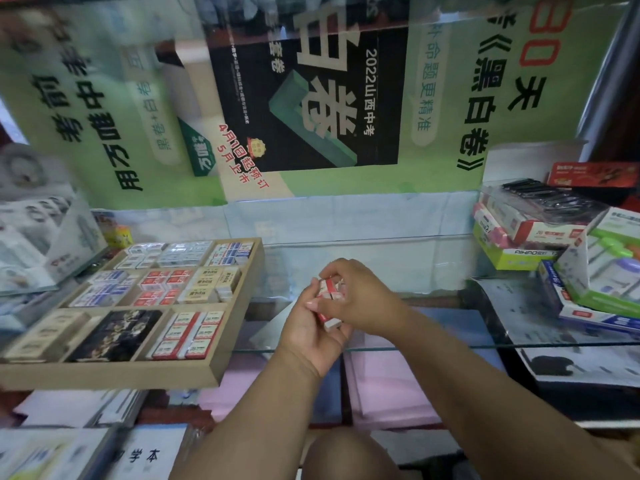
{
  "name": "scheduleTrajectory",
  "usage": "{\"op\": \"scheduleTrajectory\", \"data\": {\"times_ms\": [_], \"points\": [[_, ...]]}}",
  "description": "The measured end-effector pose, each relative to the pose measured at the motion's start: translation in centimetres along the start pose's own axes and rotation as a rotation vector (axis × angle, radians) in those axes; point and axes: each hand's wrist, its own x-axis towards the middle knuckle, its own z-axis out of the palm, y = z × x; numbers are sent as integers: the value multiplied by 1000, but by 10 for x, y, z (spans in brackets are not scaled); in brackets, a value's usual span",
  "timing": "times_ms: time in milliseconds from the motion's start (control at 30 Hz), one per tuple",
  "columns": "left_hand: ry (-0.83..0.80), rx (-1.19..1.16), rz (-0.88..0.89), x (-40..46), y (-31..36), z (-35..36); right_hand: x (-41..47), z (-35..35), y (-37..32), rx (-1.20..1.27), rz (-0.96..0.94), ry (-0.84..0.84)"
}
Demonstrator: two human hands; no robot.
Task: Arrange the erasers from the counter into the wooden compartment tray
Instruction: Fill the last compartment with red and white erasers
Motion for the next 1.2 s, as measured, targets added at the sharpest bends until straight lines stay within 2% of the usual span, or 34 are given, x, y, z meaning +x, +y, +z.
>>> {"op": "scheduleTrajectory", "data": {"times_ms": [200,367,500,667,767,867,1033,1200], "points": [[40,-49,10,-35,8,-11,-21,23,-26,162,93,104],[58,-137,66,-64,23,-23,-36,34,-52,287,56,59],[36,-163,128,-89,37,-31,-42,44,-68,279,11,-10],[77,-246,177,-109,57,-46,-42,58,-87,604,62,-17],[84,-287,204,-122,72,-53,-32,65,-89,573,91,64],[98,-252,244,-137,82,-58,-20,73,-92,486,88,60],[179,-304,362,-161,113,-82,2,86,-103,435,103,-49],[222,-434,449,-171,137,-110,12,96,-117,448,113,-281]]}}
